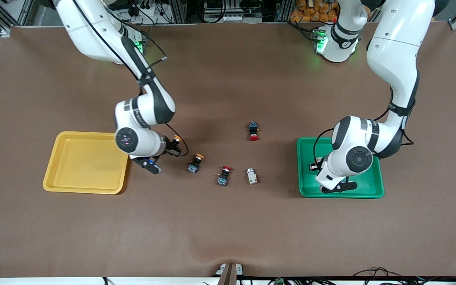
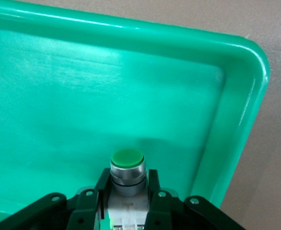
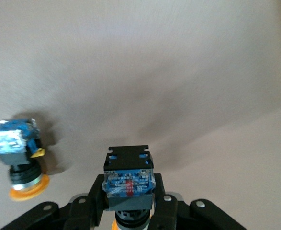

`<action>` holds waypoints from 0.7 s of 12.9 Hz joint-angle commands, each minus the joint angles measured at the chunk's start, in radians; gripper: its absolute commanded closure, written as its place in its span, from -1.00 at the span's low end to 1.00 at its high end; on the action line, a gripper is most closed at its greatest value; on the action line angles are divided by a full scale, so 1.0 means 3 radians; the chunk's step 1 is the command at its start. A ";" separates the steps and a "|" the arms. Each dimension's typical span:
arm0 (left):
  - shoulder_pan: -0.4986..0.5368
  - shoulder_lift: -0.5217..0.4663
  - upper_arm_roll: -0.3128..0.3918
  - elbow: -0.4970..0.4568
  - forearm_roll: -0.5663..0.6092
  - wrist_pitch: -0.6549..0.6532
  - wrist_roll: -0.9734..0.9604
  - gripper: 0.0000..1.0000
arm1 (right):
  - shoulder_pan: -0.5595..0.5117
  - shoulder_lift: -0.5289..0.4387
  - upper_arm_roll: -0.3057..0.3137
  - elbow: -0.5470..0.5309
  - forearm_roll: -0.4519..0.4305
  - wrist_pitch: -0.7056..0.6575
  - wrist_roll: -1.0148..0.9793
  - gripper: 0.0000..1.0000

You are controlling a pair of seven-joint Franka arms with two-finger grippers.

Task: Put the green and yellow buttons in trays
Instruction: 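Carry the green button into the green tray while the right gripper carries yellow, then release both buttons into the trays and lift both grippers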

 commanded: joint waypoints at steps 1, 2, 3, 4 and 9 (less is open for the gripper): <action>-0.0040 -0.0030 -0.0014 0.0049 0.0073 -0.0001 -0.0069 -1.00 | -0.0204 -0.0108 -0.0222 0.0210 -0.0117 -0.0429 -0.0616 1.00; -0.0066 -0.0061 -0.0025 0.0110 0.0068 -0.0016 -0.0085 -1.00 | -0.0311 -0.0098 -0.0279 0.0292 -0.0122 -0.0482 -0.0887 1.00; -0.0122 -0.0086 -0.0035 0.0187 0.0068 -0.0062 -0.0085 -1.00 | -0.0474 -0.0093 -0.0295 0.0344 -0.0122 -0.0482 -0.1199 1.00; -0.0183 -0.0087 -0.0035 0.0273 0.0073 -0.0072 -0.0080 -1.00 | -0.0627 -0.0072 -0.0295 0.0395 -0.0132 -0.0477 -0.1480 1.00; -0.0470 0.0046 -0.0035 0.0657 -0.0045 -0.0067 -0.0334 -1.00 | -0.1185 0.0137 -0.0290 0.0610 -0.0499 -0.0416 -0.2550 1.00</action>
